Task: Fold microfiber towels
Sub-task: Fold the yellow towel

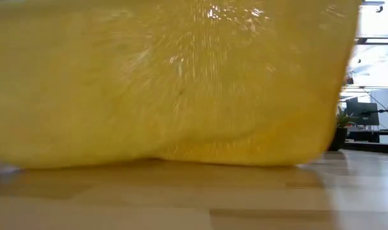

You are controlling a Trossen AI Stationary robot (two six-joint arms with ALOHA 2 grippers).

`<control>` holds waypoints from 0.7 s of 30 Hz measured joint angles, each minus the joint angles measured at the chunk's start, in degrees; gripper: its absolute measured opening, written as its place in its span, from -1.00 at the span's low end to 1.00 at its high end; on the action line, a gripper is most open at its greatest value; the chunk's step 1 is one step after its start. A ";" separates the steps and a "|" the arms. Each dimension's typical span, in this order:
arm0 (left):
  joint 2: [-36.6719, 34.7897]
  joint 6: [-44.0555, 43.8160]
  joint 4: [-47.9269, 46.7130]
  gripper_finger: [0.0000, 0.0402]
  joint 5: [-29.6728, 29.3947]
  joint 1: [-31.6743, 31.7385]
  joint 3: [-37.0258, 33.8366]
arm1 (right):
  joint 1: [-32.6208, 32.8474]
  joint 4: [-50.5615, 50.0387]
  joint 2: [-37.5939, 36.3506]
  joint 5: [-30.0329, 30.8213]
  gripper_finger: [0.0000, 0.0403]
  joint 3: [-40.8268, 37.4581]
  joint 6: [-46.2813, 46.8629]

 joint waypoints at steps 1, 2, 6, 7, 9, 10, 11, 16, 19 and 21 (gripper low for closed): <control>1.06 0.05 2.56 -1.00 1.69 -0.48 0.00 | 0.43 0.91 1.29 -0.78 -1.00 0.00 0.44; 2.08 0.25 4.81 -1.00 3.31 -0.98 0.00 | 0.79 1.97 2.60 -1.28 -1.00 0.00 1.06; 5.63 0.08 10.57 -1.00 8.82 -2.81 0.00 | 1.92 7.01 7.68 -2.98 -1.00 0.00 3.09; 6.18 -0.18 11.14 -1.00 10.11 -3.05 0.00 | 2.10 8.36 8.89 -3.57 -1.00 0.00 3.88; 6.66 -1.56 11.24 -1.00 11.76 -3.53 0.00 | 2.56 10.65 10.74 -5.00 -1.00 0.00 4.94; 6.72 -2.36 11.52 -1.00 12.45 -3.62 0.01 | 2.77 11.86 11.54 -5.75 -1.00 0.00 5.49; 6.75 -2.83 11.55 -1.00 12.83 -3.76 0.02 | 3.00 13.15 12.22 -6.40 -1.00 0.00 6.21; 5.88 -2.99 11.55 -1.00 12.89 -4.09 0.02 | 3.85 15.10 13.47 -8.94 -1.00 0.00 9.02; 5.68 -2.30 11.21 -1.00 12.88 -3.43 0.02 | 3.92 14.61 13.49 -8.92 -1.00 0.00 10.35; 5.68 -2.61 9.42 -1.00 12.55 -2.44 0.02 | 3.39 13.15 13.49 -8.75 -1.00 0.00 12.09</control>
